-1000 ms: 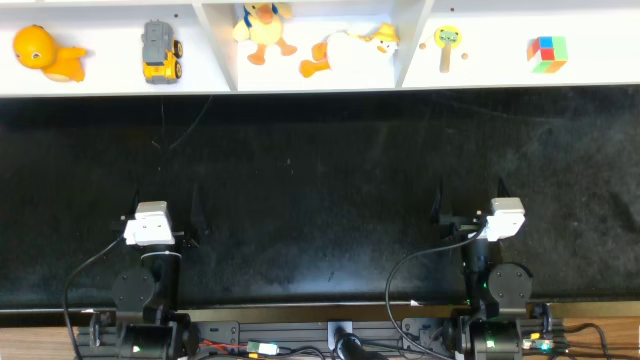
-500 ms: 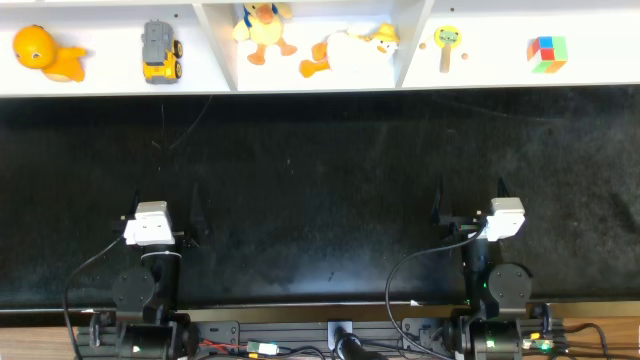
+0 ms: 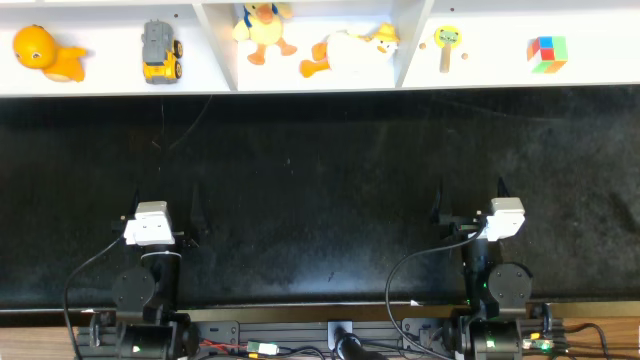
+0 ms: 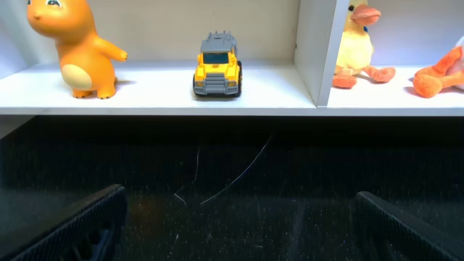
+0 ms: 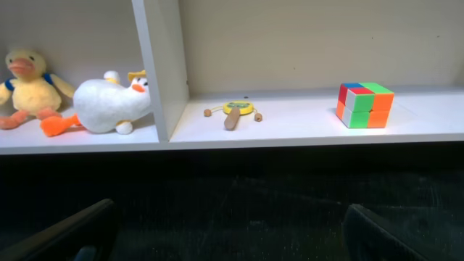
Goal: Store Toys
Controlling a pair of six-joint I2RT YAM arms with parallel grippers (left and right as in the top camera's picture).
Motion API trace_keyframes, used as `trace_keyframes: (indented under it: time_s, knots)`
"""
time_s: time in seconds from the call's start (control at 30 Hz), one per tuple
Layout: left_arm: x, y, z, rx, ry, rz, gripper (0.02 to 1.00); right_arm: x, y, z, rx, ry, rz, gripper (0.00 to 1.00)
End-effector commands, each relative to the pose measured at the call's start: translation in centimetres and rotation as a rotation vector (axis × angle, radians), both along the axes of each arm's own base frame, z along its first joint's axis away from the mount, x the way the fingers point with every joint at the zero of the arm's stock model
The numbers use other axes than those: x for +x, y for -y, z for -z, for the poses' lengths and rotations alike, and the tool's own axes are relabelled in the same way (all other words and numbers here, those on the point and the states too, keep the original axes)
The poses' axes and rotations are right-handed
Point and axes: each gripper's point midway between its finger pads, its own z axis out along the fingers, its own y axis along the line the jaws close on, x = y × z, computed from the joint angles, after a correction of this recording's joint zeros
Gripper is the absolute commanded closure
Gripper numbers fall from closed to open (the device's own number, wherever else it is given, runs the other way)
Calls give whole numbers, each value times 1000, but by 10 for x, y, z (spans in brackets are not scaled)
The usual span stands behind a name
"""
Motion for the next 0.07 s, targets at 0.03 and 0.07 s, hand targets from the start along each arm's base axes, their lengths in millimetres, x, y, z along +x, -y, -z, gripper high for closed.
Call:
trace_keyframes:
  time_s: [0.03, 0.07]
  knots:
    - [0, 0, -1, 19, 5, 3, 20, 0, 0, 3, 4, 1, -1, 5]
    - [0, 0, -1, 19, 6, 3, 20, 0, 0, 3, 4, 1, -1, 7]
